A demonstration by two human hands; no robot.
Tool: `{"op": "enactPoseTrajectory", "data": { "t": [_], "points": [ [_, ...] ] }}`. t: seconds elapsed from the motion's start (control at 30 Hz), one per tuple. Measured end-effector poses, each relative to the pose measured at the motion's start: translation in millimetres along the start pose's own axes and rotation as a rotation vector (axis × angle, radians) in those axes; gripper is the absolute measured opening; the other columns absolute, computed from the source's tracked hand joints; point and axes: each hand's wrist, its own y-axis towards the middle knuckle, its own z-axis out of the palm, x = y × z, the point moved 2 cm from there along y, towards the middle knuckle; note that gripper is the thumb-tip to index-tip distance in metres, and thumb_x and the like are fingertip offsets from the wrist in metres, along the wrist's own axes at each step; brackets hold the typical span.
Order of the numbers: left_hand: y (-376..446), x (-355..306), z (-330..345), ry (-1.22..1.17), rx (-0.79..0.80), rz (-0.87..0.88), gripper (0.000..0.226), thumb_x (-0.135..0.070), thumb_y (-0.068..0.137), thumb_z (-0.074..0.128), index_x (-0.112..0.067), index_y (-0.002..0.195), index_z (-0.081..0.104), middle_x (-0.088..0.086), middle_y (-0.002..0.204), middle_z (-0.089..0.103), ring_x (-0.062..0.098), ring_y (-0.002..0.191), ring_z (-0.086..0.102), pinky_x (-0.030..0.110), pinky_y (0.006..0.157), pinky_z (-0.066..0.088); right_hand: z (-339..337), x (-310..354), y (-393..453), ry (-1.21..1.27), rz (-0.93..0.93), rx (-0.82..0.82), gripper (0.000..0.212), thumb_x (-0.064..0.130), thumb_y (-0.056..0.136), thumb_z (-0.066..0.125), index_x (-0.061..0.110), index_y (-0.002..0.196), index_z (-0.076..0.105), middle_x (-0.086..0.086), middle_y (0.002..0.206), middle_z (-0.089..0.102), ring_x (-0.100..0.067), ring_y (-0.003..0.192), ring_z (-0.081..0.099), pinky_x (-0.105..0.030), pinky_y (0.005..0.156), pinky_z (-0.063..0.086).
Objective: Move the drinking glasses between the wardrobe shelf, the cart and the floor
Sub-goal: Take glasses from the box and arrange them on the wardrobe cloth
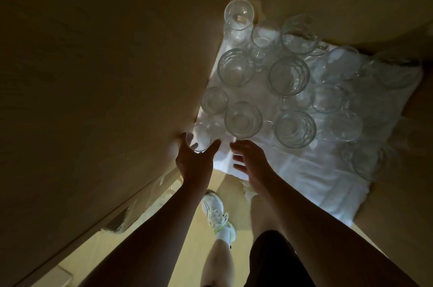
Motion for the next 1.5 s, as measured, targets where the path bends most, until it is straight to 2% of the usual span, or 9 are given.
{"op": "enactPoseTrajectory", "data": {
  "t": [0.1, 0.23, 0.47, 0.63, 0.83, 1.03, 1.17, 1.4, 1.5],
  "points": [
    [-7, 7, -6, 0.021, -0.01, -0.006, 0.079, -0.041, 0.068, 0.092, -0.021, 0.131, 0.05, -0.006, 0.127, 0.061, 0.001, 0.096, 0.062, -0.004, 0.062, 0.038, -8, -2, -6, -0.056, 0.008, -0.023, 0.02, 0.031, 0.091, 0.074, 0.021, 0.106, 0.065, -0.004, 0.114, 0.069, -0.024, 0.11, 0.063, -0.044, 0.1, 0.053],
    [-21, 15, -22, 0.071, 0.017, 0.002, 0.078, -0.046, 0.065, 0.092, -0.029, 0.127, 0.049, -0.014, 0.118, 0.06, -0.014, 0.091, 0.055, 0.016, 0.071, 0.04, -14, -4, -24, -0.069, 0.014, -0.058, 0.015, 0.026, 0.093, 0.071, 0.015, 0.1, 0.064, -0.009, 0.098, 0.063, -0.024, 0.095, 0.061, -0.045, 0.099, 0.053],
    [-57, 9, -66, 0.146, 0.041, 0.153, 0.083, -0.05, 0.06, 0.092, -0.029, 0.129, 0.052, -0.014, 0.114, 0.065, 0.007, 0.094, 0.063, 0.021, 0.072, 0.042, -17, -14, -89, -0.046, 0.023, -0.055, 0.011, 0.02, 0.093, 0.068, 0.013, 0.092, 0.059, -0.009, 0.082, 0.052, -0.023, 0.077, 0.048, -0.037, 0.075, 0.043],
    [-95, -8, -100, 0.159, 0.111, 0.301, 0.082, -0.047, 0.062, 0.093, -0.026, 0.13, 0.054, -0.002, 0.112, 0.071, 0.02, 0.098, 0.068, 0.029, 0.08, 0.051, -19, -17, -150, 0.027, -0.093, -0.086, 0.013, 0.021, 0.093, 0.069, 0.012, 0.094, 0.059, -0.009, 0.078, 0.053, -0.022, 0.071, 0.05, -0.038, 0.074, 0.045],
    [-149, -54, -147, 0.016, 0.172, 0.529, 0.057, -0.038, 0.063, 0.093, -0.035, 0.108, 0.059, -0.01, 0.103, 0.07, 0.017, 0.096, 0.066, 0.034, 0.086, 0.053, -19, -1, -241, 0.071, -0.256, -0.162, 0.02, 0.027, 0.091, 0.072, 0.011, 0.086, 0.062, -0.008, 0.071, 0.056, -0.02, 0.063, 0.053, -0.034, 0.068, 0.051],
    [-201, -115, -197, -0.088, 0.224, 0.736, 0.063, -0.051, 0.064, 0.091, -0.032, 0.116, 0.059, -0.013, 0.101, 0.07, 0.011, 0.093, 0.066, 0.026, 0.077, 0.05, -15, 24, -349, 0.072, -0.475, -0.179, 0.036, 0.041, 0.095, 0.067, 0.011, 0.078, 0.058, -0.01, 0.071, 0.06, -0.023, 0.064, 0.058, -0.039, 0.076, 0.054],
    [-249, -153, -236, -0.232, 0.198, 0.885, 0.054, -0.044, 0.063, 0.093, -0.035, 0.107, 0.063, -0.015, 0.1, 0.068, 0.008, 0.094, 0.065, 0.021, 0.078, 0.05, -12, 32, -420, 0.064, -0.596, -0.215, 0.038, 0.044, 0.1, 0.057, 0.017, 0.074, 0.049, -0.004, 0.061, 0.048, -0.016, 0.048, 0.046, -0.029, 0.057, 0.05],
    [-324, -192, -295, -0.419, 0.231, 1.066, 0.082, -0.051, 0.067, 0.09, -0.024, 0.138, 0.057, -0.006, 0.128, 0.056, 0.012, 0.114, 0.054, 0.027, 0.096, 0.042, -12, 12, -518, 0.051, -0.81, -0.221, 0.039, 0.049, 0.102, 0.051, 0.019, 0.077, 0.046, -0.01, 0.075, 0.051, -0.022, 0.064, 0.051, -0.037, 0.076, 0.058],
    [-352, -197, -312, -0.471, 0.293, 1.097, 0.08, -0.054, 0.07, 0.087, -0.022, 0.137, 0.056, -0.005, 0.134, 0.056, 0.013, 0.122, 0.053, 0.034, 0.105, 0.044, -18, -4, -550, 0.091, -0.871, -0.237, 0.04, 0.048, 0.103, 0.047, 0.02, 0.075, 0.045, -0.012, 0.075, 0.054, -0.022, 0.061, 0.051, -0.037, 0.072, 0.056]
  ]
}}
